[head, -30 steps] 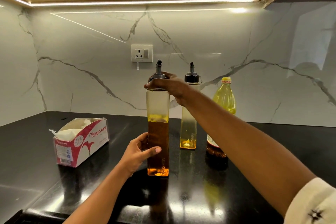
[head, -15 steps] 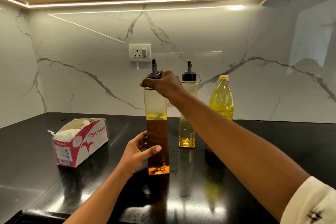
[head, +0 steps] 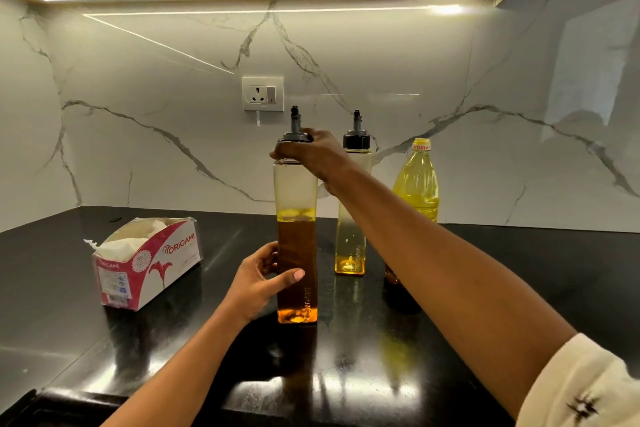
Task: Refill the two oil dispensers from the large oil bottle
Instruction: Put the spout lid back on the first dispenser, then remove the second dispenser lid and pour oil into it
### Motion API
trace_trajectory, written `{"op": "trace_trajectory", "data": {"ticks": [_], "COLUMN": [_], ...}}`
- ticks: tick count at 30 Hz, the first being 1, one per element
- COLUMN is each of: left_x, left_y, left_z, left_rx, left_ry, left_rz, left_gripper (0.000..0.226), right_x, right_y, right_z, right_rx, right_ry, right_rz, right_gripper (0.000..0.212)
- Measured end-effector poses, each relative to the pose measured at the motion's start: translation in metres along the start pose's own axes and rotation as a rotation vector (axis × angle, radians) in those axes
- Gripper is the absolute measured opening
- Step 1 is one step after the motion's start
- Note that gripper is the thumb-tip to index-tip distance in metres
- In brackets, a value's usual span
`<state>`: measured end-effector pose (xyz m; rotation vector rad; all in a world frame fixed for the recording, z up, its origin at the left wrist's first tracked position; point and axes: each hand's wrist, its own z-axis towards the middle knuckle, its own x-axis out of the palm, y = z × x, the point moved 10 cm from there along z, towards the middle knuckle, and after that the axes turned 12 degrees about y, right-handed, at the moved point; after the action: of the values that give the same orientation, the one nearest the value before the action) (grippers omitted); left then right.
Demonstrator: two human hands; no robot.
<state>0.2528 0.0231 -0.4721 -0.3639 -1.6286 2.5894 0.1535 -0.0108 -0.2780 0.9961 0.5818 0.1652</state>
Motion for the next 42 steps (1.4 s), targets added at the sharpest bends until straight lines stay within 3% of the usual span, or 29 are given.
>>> {"op": "trace_trajectory", "data": {"ticks": [3, 7, 11, 14, 23, 34, 36, 38, 40, 42], "left_x": [0.003, 0.009, 0.006, 0.003, -0.026, -0.07, -0.07, -0.078, -0.087, -0.07], "left_y": [0.003, 0.004, 0.014, 0.016, 0.033, 0.06, 0.057, 0.034, -0.008, -0.046], "left_z": [-0.003, -0.01, -0.015, -0.016, 0.001, 0.026, 0.024, 0.018, -0.002, -0.016], "left_rx": [-0.04, -0.098, -0.159, -0.17, -0.157, -0.201, -0.213, -0.162, -0.019, 0.188], "left_ry": [0.026, 0.064, 0.101, 0.114, -0.014, -0.217, -0.227, -0.337, -0.582, -0.642], "left_rz": [-0.05, -0.099, -0.123, -0.098, -0.13, -0.135, -0.089, 0.121, 0.412, 0.529], "left_gripper": [0.086, 0.088, 0.095, 0.095, 0.069, 0.062, 0.062, 0.063, 0.057, 0.044], "right_x": [0.006, 0.007, 0.021, 0.051, 0.066, 0.076, 0.066, 0.044, 0.018, -0.005], "right_y": [0.004, -0.025, -0.116, -0.165, -0.192, -0.211, -0.209, -0.198, -0.179, -0.167], "right_z": [-0.008, -0.043, -0.099, -0.129, -0.091, -0.034, -0.039, -0.053, -0.074, -0.095], "right_rx": [-0.007, -0.014, 0.198, 0.303, 0.295, 0.347, 0.35, 0.31, 0.24, 0.225], "right_ry": [0.07, 0.138, 0.207, 0.319, 0.213, 0.159, 0.097, -0.064, -0.243, -0.382], "right_rz": [-0.073, 0.119, 0.061, 0.126, 0.059, -0.022, -0.132, -0.212, -0.279, -0.293], "right_gripper": [0.041, 0.066, 0.076, 0.076, 0.074, 0.072, 0.065, 0.043, 0.021, 0.018]}}
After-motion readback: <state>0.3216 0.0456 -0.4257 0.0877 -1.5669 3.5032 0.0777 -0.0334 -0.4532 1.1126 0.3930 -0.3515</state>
